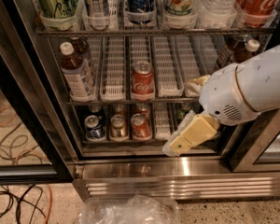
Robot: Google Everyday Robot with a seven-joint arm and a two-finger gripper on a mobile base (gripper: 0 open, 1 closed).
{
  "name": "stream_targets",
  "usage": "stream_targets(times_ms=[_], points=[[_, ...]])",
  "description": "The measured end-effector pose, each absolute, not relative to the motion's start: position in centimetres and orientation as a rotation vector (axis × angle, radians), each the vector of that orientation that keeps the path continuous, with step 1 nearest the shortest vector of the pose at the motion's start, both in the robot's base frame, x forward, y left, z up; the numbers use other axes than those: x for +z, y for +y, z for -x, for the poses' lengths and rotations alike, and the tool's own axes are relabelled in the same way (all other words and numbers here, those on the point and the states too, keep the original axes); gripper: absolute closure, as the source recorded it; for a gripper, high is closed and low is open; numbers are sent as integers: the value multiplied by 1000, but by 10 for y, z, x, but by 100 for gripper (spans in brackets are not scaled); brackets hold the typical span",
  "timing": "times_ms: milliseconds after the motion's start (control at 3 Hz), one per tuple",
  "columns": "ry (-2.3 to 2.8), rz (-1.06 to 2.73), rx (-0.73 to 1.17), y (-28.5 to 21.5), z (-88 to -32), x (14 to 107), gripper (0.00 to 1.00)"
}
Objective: Pick blue plastic bottle from middle shelf of fridge
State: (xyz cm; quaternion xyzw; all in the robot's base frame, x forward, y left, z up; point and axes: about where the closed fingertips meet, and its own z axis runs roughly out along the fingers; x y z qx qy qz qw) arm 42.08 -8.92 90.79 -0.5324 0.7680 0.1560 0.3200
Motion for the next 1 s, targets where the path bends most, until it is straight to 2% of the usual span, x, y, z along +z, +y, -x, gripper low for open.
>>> stream_targets(times_ms=[333,667,1000], points=[[1991,1394,460,-88,-415,907,0],[1952,1298,587,-69,-403,881,0],[1938,1081,693,-45,-393,845,0]])
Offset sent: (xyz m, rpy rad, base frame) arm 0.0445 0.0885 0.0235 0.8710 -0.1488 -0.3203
